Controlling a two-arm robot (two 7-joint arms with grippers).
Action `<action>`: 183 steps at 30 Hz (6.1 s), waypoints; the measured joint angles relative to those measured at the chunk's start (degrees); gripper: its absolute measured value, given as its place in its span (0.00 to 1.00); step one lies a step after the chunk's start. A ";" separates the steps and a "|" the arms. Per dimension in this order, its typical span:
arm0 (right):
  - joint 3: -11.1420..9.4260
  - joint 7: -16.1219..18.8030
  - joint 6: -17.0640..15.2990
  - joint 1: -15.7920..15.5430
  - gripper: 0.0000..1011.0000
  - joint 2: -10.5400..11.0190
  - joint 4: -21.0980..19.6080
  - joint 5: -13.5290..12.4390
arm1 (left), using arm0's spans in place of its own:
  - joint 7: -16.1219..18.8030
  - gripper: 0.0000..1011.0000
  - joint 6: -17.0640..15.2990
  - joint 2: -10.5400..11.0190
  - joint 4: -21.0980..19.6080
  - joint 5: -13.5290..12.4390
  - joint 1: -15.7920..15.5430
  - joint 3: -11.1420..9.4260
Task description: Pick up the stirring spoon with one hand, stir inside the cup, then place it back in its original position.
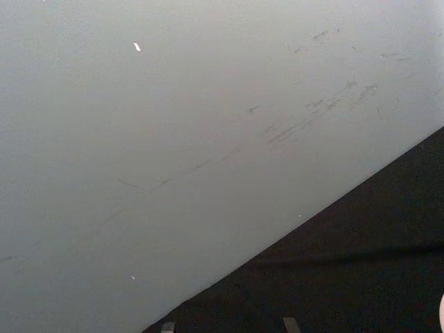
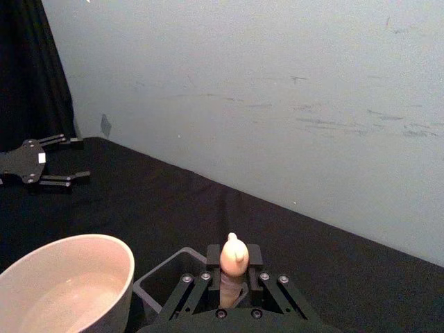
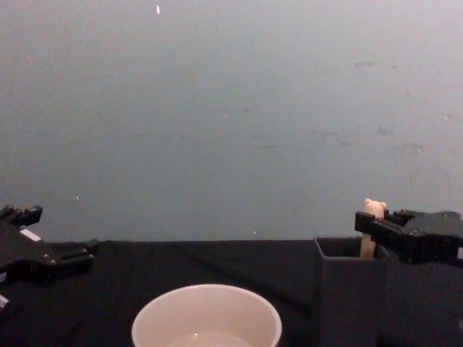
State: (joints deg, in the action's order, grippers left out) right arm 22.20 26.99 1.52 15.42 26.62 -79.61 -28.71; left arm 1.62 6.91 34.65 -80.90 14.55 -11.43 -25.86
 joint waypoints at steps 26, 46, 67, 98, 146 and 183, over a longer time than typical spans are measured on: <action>-3.42 0.94 1.57 -1.83 0.21 0.73 -7.88 0.02 | 0.00 0.99 0.00 0.00 0.00 0.00 0.00 0.00; -4.84 2.40 5.76 -0.65 0.21 -1.11 -12.82 -2.89 | 0.00 0.99 0.00 0.00 0.00 0.00 0.00 0.00; 6.32 9.06 9.35 2.12 0.21 -3.43 -6.64 1.83 | 0.00 0.99 0.00 0.00 0.00 0.00 0.00 0.00; 9.96 9.85 18.34 5.28 0.21 -10.19 7.78 10.27 | 0.00 0.99 0.00 0.00 0.00 0.00 0.00 0.00; 10.47 7.90 17.22 4.23 0.21 -11.14 6.78 11.70 | 0.00 0.99 0.00 0.00 0.00 0.00 0.00 0.00; 8.17 10.99 15.32 -1.79 0.21 -5.39 -1.50 9.14 | 0.00 0.99 0.00 0.00 0.00 0.00 0.00 0.00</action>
State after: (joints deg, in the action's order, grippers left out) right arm 30.37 37.98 16.84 13.63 21.24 -81.11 -19.58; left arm 1.62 6.91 34.65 -80.90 14.55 -11.43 -25.86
